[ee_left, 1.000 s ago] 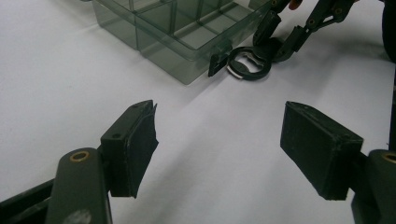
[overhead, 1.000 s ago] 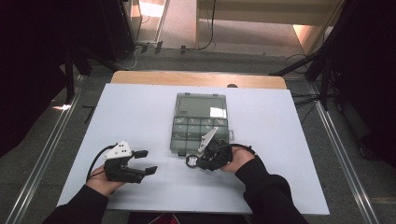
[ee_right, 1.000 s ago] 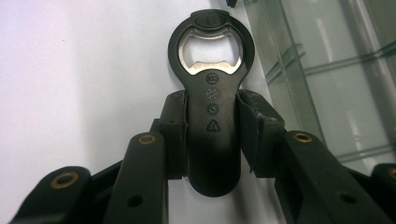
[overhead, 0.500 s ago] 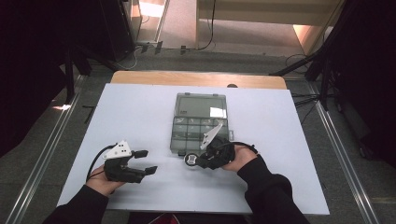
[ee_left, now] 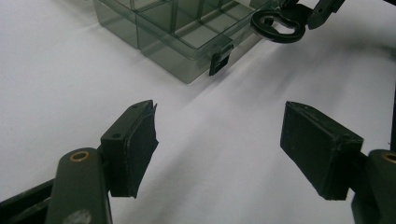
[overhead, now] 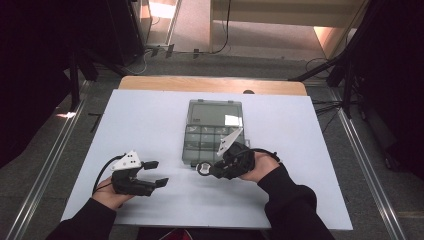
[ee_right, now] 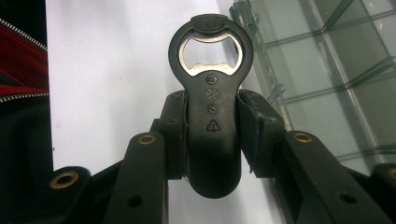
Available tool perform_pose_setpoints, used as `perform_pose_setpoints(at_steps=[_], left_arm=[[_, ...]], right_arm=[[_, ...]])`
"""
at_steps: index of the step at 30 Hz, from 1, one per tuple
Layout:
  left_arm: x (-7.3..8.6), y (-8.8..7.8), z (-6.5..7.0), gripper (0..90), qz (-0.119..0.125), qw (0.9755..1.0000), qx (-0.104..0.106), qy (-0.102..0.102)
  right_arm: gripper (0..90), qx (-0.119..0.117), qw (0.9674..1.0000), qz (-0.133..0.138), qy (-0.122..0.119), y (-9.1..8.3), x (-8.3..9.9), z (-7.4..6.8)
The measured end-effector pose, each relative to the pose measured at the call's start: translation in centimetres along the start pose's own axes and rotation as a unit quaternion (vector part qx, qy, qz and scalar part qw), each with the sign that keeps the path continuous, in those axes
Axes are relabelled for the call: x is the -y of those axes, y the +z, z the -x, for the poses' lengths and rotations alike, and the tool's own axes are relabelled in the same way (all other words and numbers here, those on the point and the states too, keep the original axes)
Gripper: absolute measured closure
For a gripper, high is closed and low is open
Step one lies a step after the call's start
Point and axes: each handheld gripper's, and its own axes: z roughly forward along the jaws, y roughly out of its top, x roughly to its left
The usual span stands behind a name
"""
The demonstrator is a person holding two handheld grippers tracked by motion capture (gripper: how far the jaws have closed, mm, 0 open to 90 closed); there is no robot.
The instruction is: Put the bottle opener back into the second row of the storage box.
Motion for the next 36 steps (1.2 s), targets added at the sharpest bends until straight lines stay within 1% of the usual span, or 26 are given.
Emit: perform_pose_setpoints(at_steps=[7, 10, 15, 16, 18, 19, 22, 23, 26, 28, 29, 31, 34, 36], left_arm=[[0.0, 0.0, 0.0, 26.8, -0.001, 1.0000, 0.000, 0.000], [0.0, 0.0, 0.0, 26.8, -0.001, 1.0000, 0.000, -0.001], [0.0, 0.0, 0.0, 26.8, -0.001, 1.0000, 0.001, 0.000], [0.0, 0.0, -0.1, 26.8, -0.001, 1.0000, 0.000, -0.001], [0.0, 0.0, -0.1, 26.8, -0.001, 1.0000, 0.000, -0.001], [0.0, 0.0, -0.1, 26.8, 0.000, 1.0000, -0.001, -0.001], [0.1, 0.0, 0.0, 26.8, 0.001, 1.0000, -0.001, -0.004], [0.1, -0.1, 0.0, 26.8, 0.001, 1.0000, -0.002, -0.004], [0.2, -0.2, 0.0, 26.8, 0.001, 1.0000, -0.004, -0.004], [0.2, -0.2, 0.0, 26.8, 0.001, 1.0000, -0.004, -0.006], [0.2, -0.2, 0.0, 26.8, 0.001, 1.0000, -0.004, -0.005], [0.2, -0.2, -0.1, 26.8, 0.002, 1.0000, -0.006, -0.008], [0.3, -0.2, -0.1, 26.8, 0.002, 0.9999, -0.007, -0.010], [0.3, -0.3, -0.2, 26.8, 0.001, 0.9999, -0.007, -0.009]], right_arm=[[66.9, -0.006, 1.0000, 0.006, -0.001, -0.8, -0.3, 0.1], [66.9, -0.004, 1.0000, 0.006, -0.004, -1.1, -0.6, 0.0], [66.9, -0.003, 0.9999, 0.011, -0.002, -1.7, -1.1, 0.0], [66.9, -0.003, 0.9999, 0.012, -0.006, -1.7, -1.2, 0.1], [66.9, -0.002, 0.9999, 0.011, -0.003, -1.8, -1.3, 0.2], [66.9, -0.002, 0.9999, 0.013, -0.006, -1.9, -1.4, 0.3], [66.9, 0.000, 0.9999, 0.011, -0.004, -2.0, -1.5, 0.6], [66.9, -0.001, 0.9999, 0.015, -0.008, -2.0, -1.6, 0.7], [66.9, -0.001, 0.9999, 0.016, -0.006, -2.2, -1.8, 0.9], [66.9, 0.000, 0.9999, 0.014, -0.001, -2.3, -1.8, 1.1], [66.9, 0.000, 0.9998, 0.017, -0.004, -2.3, -1.9, 1.3], [66.9, -0.001, 0.9998, 0.020, -0.003, -2.2, -1.9, 1.7], [66.8, 0.000, 0.9998, 0.018, 0.005, -2.2, -1.9, 2.2], [66.9, 0.000, 0.9998, 0.021, 0.006, -2.1, -1.9, 2.6]])
